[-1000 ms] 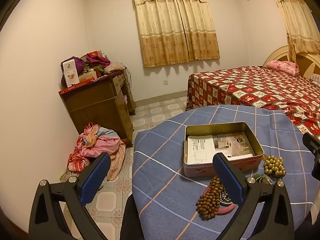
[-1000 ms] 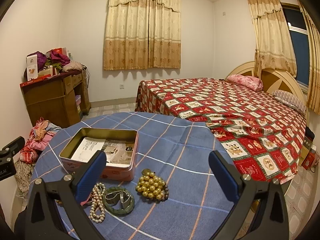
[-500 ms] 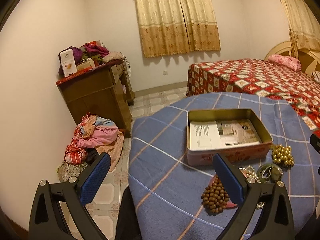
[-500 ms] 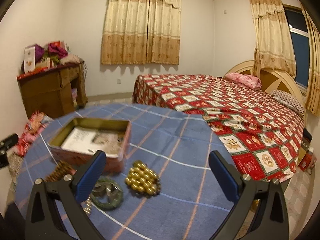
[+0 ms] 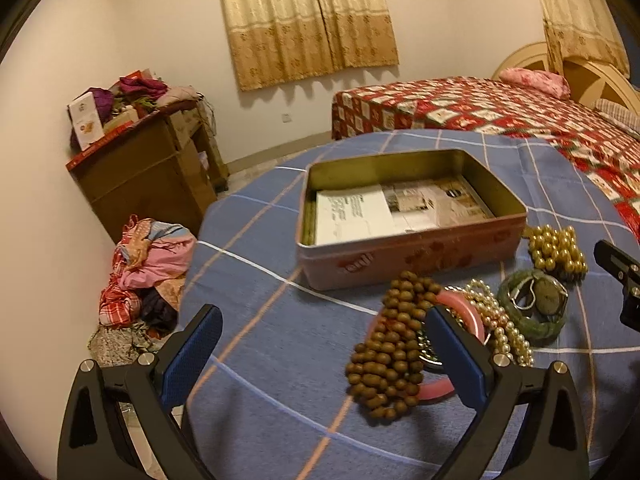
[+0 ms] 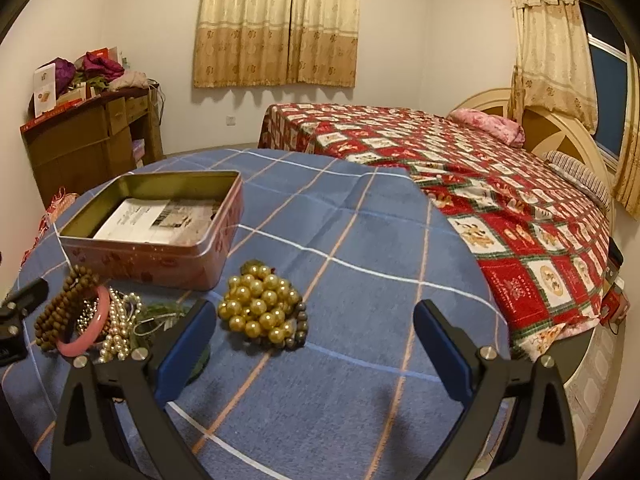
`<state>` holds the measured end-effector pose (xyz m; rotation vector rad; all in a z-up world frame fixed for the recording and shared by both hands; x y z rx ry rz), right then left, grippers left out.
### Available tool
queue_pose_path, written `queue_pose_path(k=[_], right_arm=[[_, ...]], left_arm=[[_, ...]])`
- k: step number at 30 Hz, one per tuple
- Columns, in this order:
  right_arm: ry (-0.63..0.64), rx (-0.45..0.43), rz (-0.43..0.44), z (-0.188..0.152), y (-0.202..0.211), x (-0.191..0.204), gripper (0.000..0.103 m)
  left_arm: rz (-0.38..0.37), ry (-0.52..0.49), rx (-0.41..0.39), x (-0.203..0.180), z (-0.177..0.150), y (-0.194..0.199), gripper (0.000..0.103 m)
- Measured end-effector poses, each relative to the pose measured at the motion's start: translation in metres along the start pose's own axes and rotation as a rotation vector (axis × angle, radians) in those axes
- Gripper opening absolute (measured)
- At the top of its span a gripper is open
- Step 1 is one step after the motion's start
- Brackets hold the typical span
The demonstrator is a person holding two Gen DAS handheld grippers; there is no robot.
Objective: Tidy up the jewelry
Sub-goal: 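Grasp the brown wooden bead strand with the left tool while the right tool grasps the gold bead bracelet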
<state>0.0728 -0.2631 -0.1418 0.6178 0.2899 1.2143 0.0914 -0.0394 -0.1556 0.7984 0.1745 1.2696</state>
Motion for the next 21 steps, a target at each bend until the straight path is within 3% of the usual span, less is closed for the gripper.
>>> queue_pose_path(k=[3,4,6,7,8,13,21], right_arm=[[-0.025,0.018,0.015,-0.004,-0.003,0.002,0.100],[-0.035,0.025,0.022,-0.005,-0.003,0.004,0.100],[-0.040,0.031,0.029,-0.006,-0.004,0.005,0.100],[-0.035,0.027,0.029,-0.005,-0.004,0.005,0.100],[-0.028,0.024,0.030,-0.005,-0.004,0.005,0.100],[-0.012,0.020,0.034,-0.003,-0.005,0.001,0.096],[-0.005,0.071,0.080,-0.002,-0.012,0.006,0.066]], left_arm=[[-0.043,-0.010,0.021,-0.008,-0.003,-0.009,0.088],[-0.057,-0.011,0.031,-0.010,-0.005,-0.012,0.080],[-0.105,-0.011,0.058,-0.016,-0.009,-0.021,0.058],[-0.135,-0.006,0.068,-0.019,-0.011,-0.023,0.036],[-0.158,0.000,0.078,-0.021,-0.013,-0.025,0.025],[-0.195,0.005,0.020,-0.021,-0.009,-0.011,0.020],[-0.153,0.031,-0.048,0.002,0.001,0.009,0.020]])
Point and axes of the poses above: each gripper's, at about its wrist camera, not at the fingertips, and y roughly against the way its jaws point, x to its left, z to its top, the point moved 7 cm from there along -y, roughly the way its jaws point, and after that the axes turned 9 degrees about -y, right-handed, at the moved point
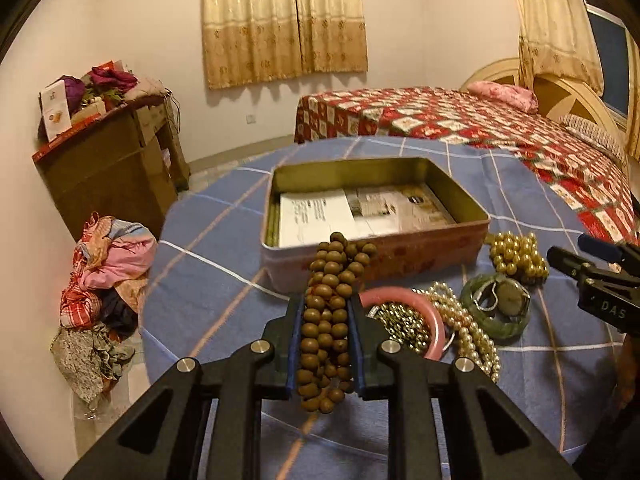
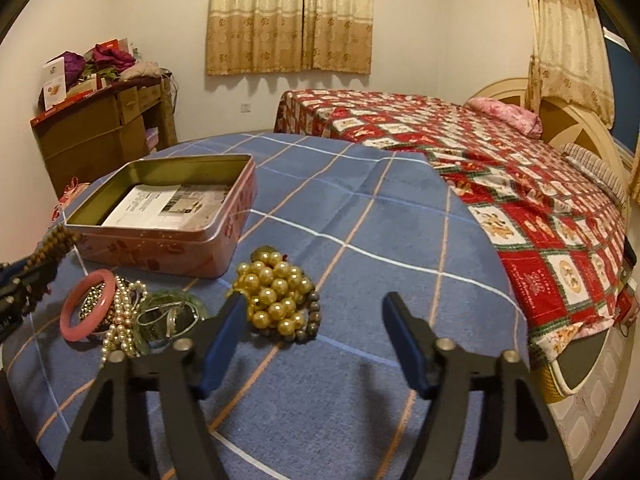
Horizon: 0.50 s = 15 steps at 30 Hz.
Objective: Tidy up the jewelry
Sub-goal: 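Grasp the brown wooden bead strand with the left tool while the right tool grasps the gold bead bracelet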
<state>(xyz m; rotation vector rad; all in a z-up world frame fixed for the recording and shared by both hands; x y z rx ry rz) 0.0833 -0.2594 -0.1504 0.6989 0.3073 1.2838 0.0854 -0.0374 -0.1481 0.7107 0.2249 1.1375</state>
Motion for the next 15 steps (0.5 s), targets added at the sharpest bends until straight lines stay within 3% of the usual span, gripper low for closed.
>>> queue_pose_path(k=[5,11,13,15], right_arm=[[0.044,0.015,0.015,0.010,-0.006,0.012,0.061],[0.082,0.112,0.016,0.004,-0.027,0.020,0.061],[0.082,0.140,0.028,0.000,-0.031,0.020,0.050],[0.081,0.163,0.050,-0.004,-0.032,0.020,0.027]], left_arm=[[0.015,-0.003,-0.001,0.005,0.001,-0.002,0.020],[0.013,-0.003,0.013,0.006,-0.002,-0.008,0.020],[0.010,0.000,0.012,0.006,-0.002,-0.009,0.020],[0.007,0.009,0.014,0.008,-0.002,-0.010,0.020]])
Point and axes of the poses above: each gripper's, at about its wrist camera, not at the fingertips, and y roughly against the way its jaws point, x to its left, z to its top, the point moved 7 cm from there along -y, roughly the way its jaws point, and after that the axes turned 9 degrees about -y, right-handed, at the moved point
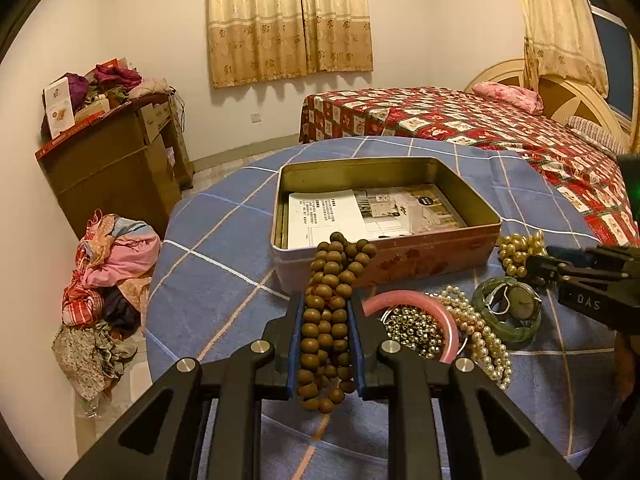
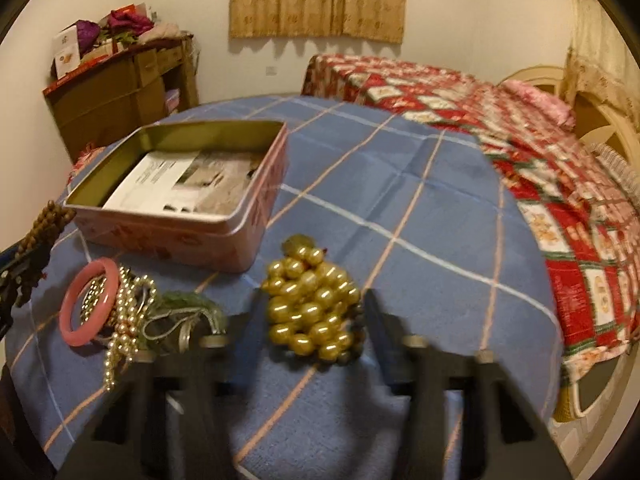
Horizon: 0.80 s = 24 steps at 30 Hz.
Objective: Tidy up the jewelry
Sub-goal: 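Grasp the brown wooden bead strand with the left tool while the right tool grasps the gold bead bracelet, then carry both bead strands over the tin and release them inside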
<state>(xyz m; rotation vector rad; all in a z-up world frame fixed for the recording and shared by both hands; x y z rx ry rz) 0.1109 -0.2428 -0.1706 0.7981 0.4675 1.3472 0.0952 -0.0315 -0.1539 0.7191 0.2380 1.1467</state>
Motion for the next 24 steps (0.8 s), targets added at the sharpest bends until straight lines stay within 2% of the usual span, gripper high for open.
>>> queue_pose_path(k=[2,3,17,24], right_arm=[[0.001,-0.009,-0.001,-0.001,0.003,-0.002,0.021],[-0.001,-0.020,0.000,0.000,0.006,-0.003,0.013],[0.022,-0.153,0.029,0.027,0.050,-0.001,0.013],[0.039,-0.211,0.042,0.050,0.068,0.005,0.013]], left_arm=[[-0.006,0.008,0.001,0.002,-0.001,0.000,0.020],[-0.007,0.013,0.000,0.004,-0.001,0.000,0.020],[-0.008,0.028,-0.037,0.012,0.012,0.016,0.020],[0.031,0.028,-0.054,0.026,0.033,0.019,0.020]])
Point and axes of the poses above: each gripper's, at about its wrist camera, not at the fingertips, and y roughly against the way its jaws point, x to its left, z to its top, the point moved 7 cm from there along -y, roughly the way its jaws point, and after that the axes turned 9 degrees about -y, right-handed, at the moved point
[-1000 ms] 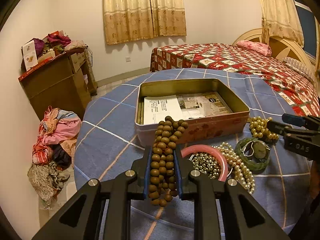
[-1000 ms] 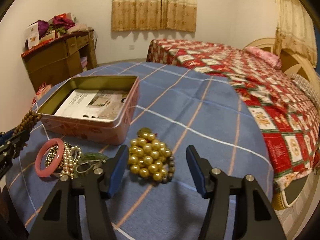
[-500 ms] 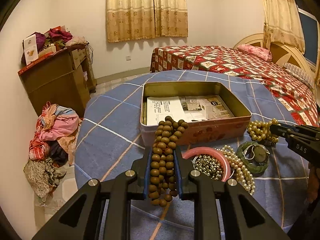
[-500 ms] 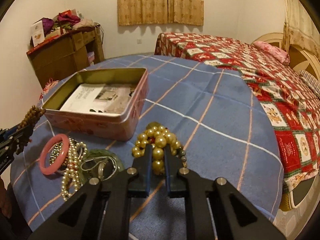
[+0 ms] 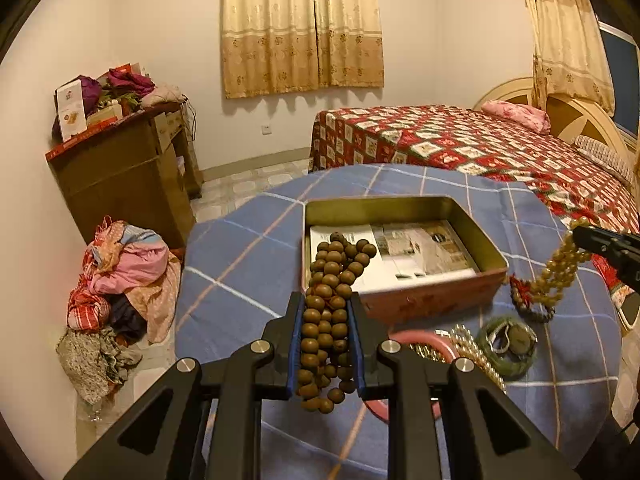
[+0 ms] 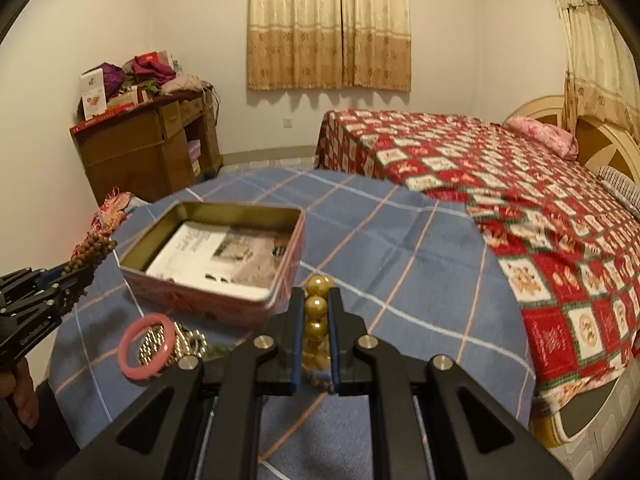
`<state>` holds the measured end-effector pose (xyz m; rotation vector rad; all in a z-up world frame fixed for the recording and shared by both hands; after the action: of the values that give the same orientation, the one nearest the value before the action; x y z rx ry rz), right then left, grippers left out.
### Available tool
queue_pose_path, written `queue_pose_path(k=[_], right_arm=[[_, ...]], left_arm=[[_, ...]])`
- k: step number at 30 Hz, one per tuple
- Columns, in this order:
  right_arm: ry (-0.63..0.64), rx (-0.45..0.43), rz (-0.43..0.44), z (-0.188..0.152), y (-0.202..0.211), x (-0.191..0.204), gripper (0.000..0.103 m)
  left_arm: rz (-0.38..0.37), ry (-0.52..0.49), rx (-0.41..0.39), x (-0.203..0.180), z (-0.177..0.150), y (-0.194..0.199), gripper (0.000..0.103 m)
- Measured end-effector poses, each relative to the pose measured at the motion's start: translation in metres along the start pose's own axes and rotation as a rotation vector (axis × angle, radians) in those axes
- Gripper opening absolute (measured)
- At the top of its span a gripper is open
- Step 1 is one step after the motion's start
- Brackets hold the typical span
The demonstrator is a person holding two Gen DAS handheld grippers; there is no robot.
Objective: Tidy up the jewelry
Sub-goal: 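Carry both bead strands over the tin and release them inside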
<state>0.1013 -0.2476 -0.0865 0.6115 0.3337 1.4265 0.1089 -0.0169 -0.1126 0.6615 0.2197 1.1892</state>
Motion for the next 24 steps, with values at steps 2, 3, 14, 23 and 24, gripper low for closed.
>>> queue_pose_path(k=[2,3,14,23,24], right_arm=[[0.005,-0.014,0.002,0.006,0.003,0.000,0.013],[0.006,-0.021,0.003,0.009,0.004,0.001,0.013],[0.048,-0.086,0.041,0.044,0.014,0.019,0.013],[0.063,-0.108,0.069,0.061,0.005,0.032,0.013],[0.066,-0.110,0.071,0.063,0.003,0.034,0.013]], left_arm=[[0.001,-0.002,-0.010,0.003,0.007,0.001,0.020],[-0.002,-0.002,-0.015,0.004,0.011,0.002,0.020],[0.003,-0.036,-0.047,0.000,0.051,-0.003,0.020],[0.011,-0.037,-0.044,0.001,0.067,-0.016,0.020],[0.016,-0.036,-0.038,0.001,0.069,-0.019,0.020]])
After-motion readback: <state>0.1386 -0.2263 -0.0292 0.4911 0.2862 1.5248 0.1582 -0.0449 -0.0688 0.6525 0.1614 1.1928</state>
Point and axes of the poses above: each gripper's, at about its wrist camera, not at the fingertips, and y roughly against the way its jaws point, x to its left, z to its top, the point moved 7 cm from there along -y, roughly the way its jaws point, and after that the axes turned 9 degrees about -y, right-handed, at the moved point
